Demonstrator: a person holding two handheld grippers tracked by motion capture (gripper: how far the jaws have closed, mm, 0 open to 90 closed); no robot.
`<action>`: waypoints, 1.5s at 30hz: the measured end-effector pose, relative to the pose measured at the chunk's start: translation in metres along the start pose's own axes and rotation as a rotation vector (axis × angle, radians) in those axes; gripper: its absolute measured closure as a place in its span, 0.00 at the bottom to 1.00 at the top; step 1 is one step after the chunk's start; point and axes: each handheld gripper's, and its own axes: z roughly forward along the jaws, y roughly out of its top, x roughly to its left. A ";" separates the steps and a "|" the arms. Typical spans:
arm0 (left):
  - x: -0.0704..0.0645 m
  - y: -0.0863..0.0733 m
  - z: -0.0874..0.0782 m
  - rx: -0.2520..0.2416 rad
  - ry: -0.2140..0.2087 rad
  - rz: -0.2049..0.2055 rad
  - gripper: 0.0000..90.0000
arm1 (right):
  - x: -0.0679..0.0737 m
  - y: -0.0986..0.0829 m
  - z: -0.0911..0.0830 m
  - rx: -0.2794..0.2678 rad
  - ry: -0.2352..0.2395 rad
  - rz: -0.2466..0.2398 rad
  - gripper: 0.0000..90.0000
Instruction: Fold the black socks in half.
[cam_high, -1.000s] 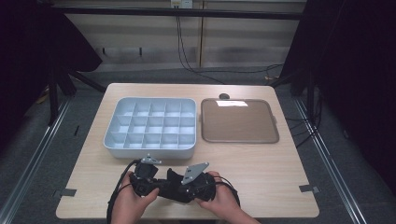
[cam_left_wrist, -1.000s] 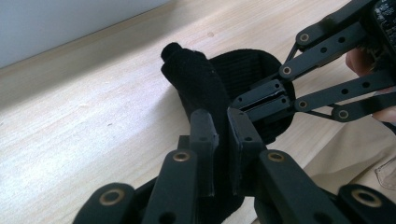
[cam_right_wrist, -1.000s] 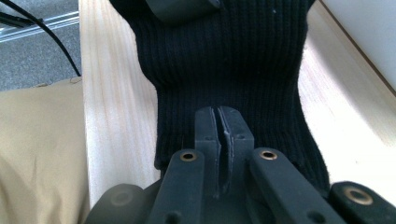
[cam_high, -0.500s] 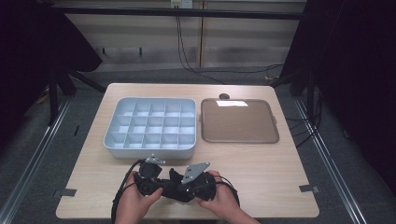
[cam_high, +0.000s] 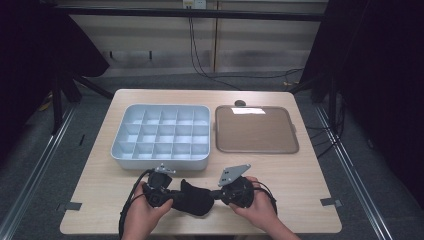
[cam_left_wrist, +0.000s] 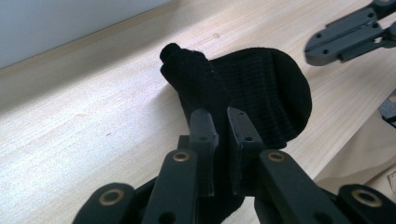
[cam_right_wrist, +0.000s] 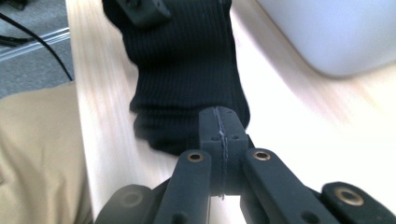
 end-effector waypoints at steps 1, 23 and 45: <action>0.000 0.000 0.000 0.001 -0.001 0.002 0.91 | 0.000 -0.003 -0.002 0.000 0.001 0.005 1.00; -0.020 0.011 0.007 0.002 -0.013 0.094 0.90 | 0.004 -0.019 0.015 0.089 0.018 0.004 1.00; -0.043 0.022 0.029 0.046 -0.030 0.179 0.90 | 0.006 -0.014 0.024 0.091 0.010 -0.026 1.00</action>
